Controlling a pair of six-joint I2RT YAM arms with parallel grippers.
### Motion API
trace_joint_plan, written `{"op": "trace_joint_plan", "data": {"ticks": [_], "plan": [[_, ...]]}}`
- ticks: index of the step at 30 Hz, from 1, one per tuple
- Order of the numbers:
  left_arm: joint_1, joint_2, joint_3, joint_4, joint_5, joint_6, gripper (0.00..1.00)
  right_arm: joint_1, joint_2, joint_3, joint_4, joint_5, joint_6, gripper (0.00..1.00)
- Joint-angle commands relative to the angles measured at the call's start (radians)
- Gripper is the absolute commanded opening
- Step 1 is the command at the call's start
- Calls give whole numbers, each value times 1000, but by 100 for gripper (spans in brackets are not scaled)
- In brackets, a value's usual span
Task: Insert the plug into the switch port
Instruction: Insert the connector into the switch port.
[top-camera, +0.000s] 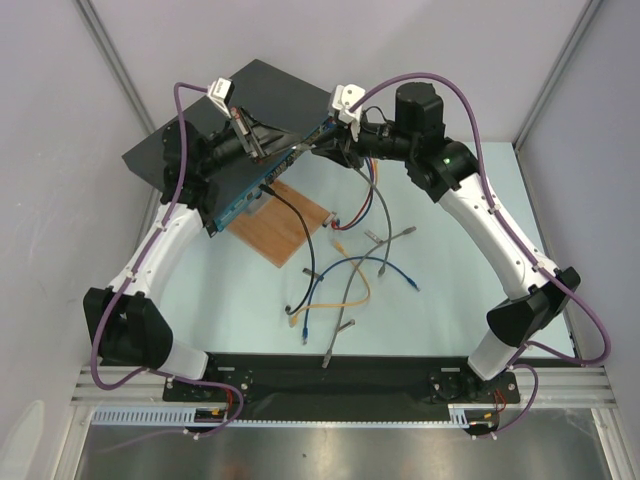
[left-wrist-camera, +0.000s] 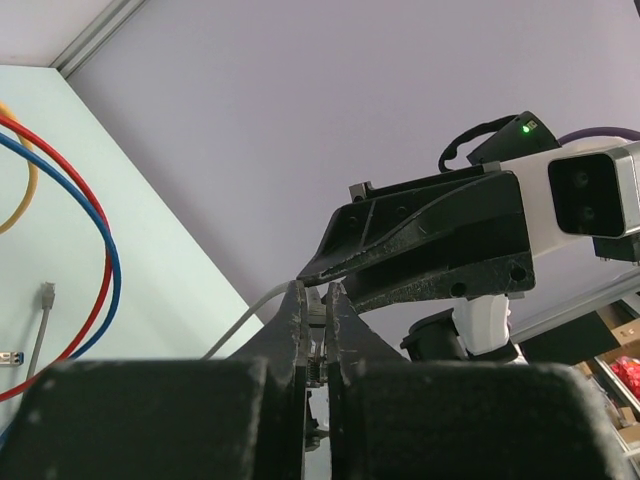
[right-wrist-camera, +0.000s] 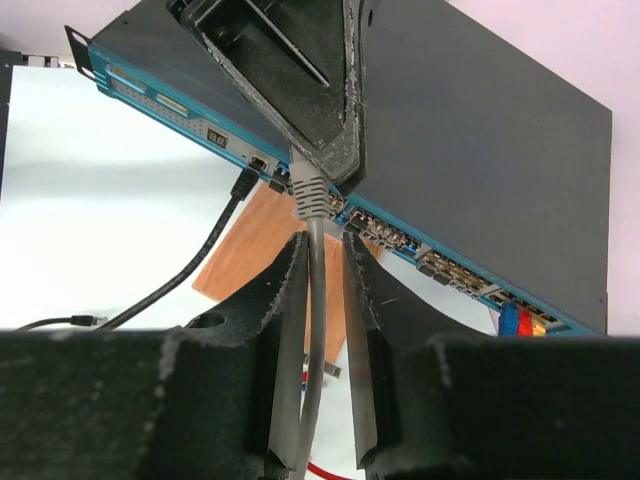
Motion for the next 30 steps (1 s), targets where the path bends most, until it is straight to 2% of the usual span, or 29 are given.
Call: {"op": "trace_joint_plan", "data": {"ticks": [1,17,30], "plan": [[8,-17,3,44,29,-22,0,-3,-30,6,72,-26,10,23],[10,-21,-8,64,31,-40,0,0,-10,9,20,-37,-47,28],[10,-24,-22,64,26,-51,0,6,-10,8,-26,-46,-99,27]]}}
